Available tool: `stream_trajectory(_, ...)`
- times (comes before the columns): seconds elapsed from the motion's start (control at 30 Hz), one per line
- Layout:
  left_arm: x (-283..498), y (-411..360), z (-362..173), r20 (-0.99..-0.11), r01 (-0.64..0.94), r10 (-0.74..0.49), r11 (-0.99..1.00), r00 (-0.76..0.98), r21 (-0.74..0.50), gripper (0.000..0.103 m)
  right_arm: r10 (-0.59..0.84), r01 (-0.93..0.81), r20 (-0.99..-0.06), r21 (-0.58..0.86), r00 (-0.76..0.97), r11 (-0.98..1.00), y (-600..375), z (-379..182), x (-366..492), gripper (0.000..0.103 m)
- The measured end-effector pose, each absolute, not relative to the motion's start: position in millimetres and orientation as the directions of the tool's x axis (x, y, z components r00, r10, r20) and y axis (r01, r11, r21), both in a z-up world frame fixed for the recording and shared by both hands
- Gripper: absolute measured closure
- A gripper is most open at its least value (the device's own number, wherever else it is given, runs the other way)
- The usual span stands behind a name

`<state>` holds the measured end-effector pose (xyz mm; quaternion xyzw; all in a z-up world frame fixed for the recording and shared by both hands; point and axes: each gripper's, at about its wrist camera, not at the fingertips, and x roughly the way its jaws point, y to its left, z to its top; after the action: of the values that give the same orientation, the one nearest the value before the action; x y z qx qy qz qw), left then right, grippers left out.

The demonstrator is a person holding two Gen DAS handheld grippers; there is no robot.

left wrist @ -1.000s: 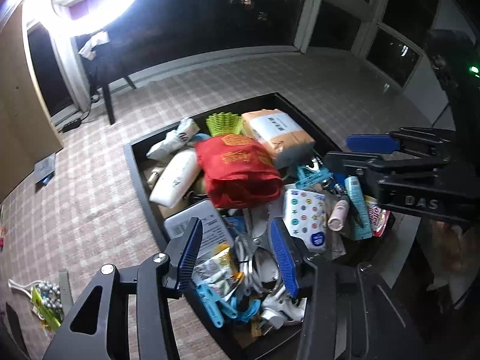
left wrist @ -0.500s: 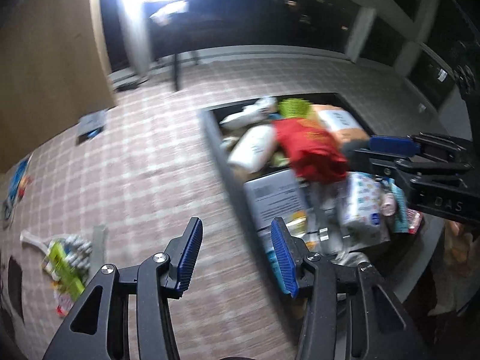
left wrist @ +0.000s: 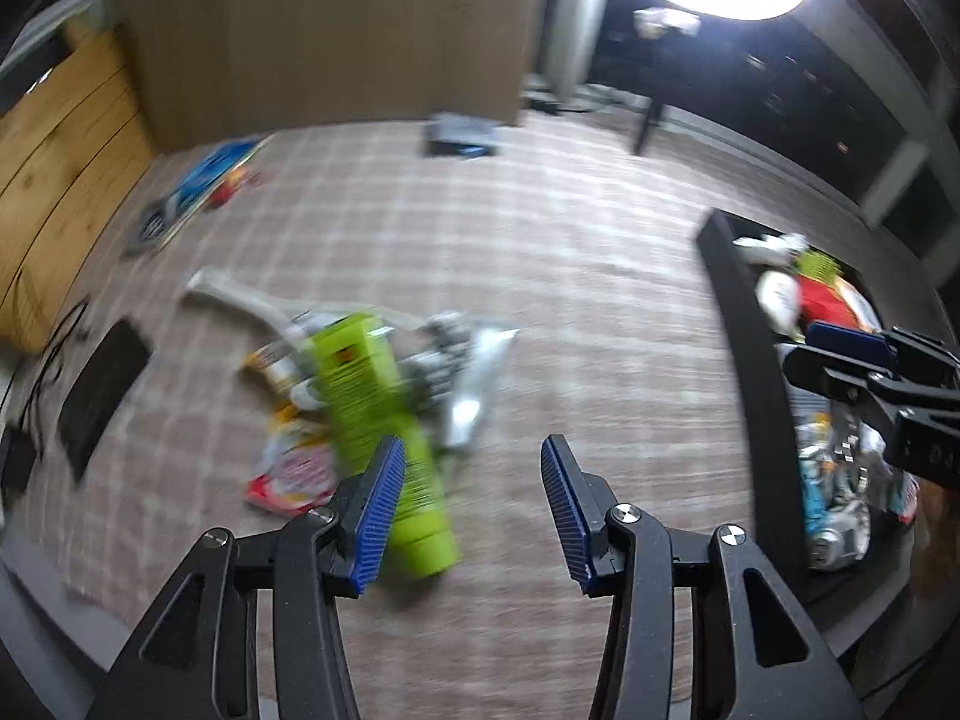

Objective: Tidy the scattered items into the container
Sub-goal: 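Move both open grippers back to the pile of items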

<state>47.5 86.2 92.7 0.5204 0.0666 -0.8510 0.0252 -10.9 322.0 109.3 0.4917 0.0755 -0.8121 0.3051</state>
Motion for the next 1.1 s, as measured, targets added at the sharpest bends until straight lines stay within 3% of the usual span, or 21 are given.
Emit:
stream_trajectory(0.47,65.0,27.9,58.4,-0.910,0.227,0.008,-0.967,-0.415,-0.112,0.065,-0.443,0.701,-0.872,0.182,-0.208,-0.689,199.8,76.6,13.8,0.068)
stream_trajectory(0.83,66.0,16.9,51.3,-0.906,0.212,0.064,-0.963,-0.419,-0.166,0.065,-0.419,0.722,-0.898,0.202,-0.132,-0.661,153.3,50.3,8.9,0.077)
stream_trajectory(1.1,60.4,18.0,45.2,-0.901,0.165,0.115,-0.966,-0.418,-0.200,0.067,-0.412,0.727,-0.907,0.225,-0.086,-0.649,144.4,42.8,-1.4,0.078)
